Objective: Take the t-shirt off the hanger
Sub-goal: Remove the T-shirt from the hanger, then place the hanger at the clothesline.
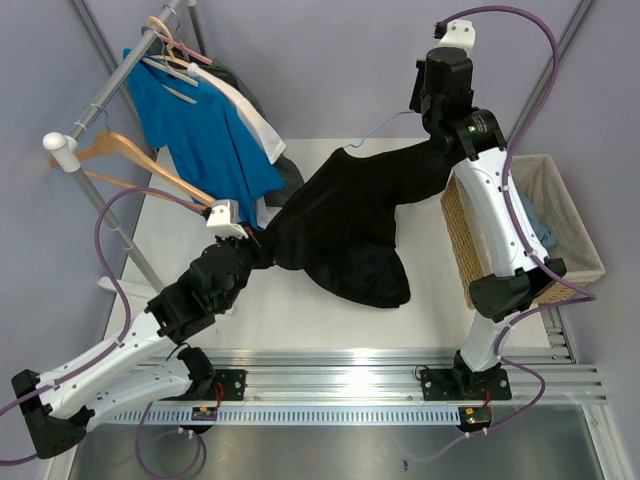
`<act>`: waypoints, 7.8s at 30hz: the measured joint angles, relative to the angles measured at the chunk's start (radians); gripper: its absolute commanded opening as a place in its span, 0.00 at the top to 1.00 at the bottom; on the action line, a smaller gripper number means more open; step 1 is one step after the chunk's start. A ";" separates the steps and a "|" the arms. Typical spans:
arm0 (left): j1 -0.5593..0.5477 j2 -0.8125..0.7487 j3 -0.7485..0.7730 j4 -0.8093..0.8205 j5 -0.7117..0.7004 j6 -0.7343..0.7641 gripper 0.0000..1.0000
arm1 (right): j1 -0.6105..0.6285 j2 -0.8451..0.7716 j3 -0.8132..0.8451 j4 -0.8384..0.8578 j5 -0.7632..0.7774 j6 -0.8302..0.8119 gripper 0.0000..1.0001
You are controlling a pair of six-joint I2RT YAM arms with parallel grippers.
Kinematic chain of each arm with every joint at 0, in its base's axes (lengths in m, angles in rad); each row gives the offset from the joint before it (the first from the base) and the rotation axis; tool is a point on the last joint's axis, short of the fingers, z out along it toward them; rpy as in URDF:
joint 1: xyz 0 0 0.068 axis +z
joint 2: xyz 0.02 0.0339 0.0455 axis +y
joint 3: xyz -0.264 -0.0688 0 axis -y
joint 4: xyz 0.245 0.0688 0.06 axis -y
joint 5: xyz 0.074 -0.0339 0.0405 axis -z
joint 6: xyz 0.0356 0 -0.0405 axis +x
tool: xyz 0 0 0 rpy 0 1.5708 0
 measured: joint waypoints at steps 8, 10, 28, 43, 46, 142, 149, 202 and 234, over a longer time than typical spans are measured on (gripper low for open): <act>-0.002 -0.039 0.023 -0.052 -0.048 0.000 1.00 | -0.010 -0.042 -0.018 0.017 -0.032 0.013 1.00; -0.002 -0.040 0.023 -0.069 -0.053 -0.001 1.00 | -0.020 -0.058 -0.029 0.023 -0.032 0.013 1.00; -0.003 -0.135 0.081 -0.220 -0.134 0.008 1.00 | -0.041 -0.141 -0.092 0.066 -0.053 0.027 1.00; 0.000 0.076 0.111 -0.127 -0.020 0.138 1.00 | -0.085 -0.191 -0.105 0.128 -0.151 0.043 1.00; 0.001 0.268 0.185 -0.085 0.040 0.183 1.00 | -0.087 -0.192 -0.105 0.127 -0.227 0.058 1.00; 0.014 0.623 0.860 -0.524 0.554 0.247 1.00 | 0.418 -0.423 -0.995 0.875 0.208 -0.430 0.56; 0.011 0.545 0.778 -0.513 0.547 0.208 1.00 | 0.423 -0.450 -0.931 0.745 0.111 -0.297 0.14; 0.008 -0.196 0.663 -1.085 -0.138 0.085 1.00 | 0.426 -0.742 -0.940 0.500 0.082 -0.101 0.01; 0.008 0.244 1.062 -1.011 -0.376 0.007 1.00 | 0.426 -0.676 -0.939 0.462 0.105 -0.099 0.00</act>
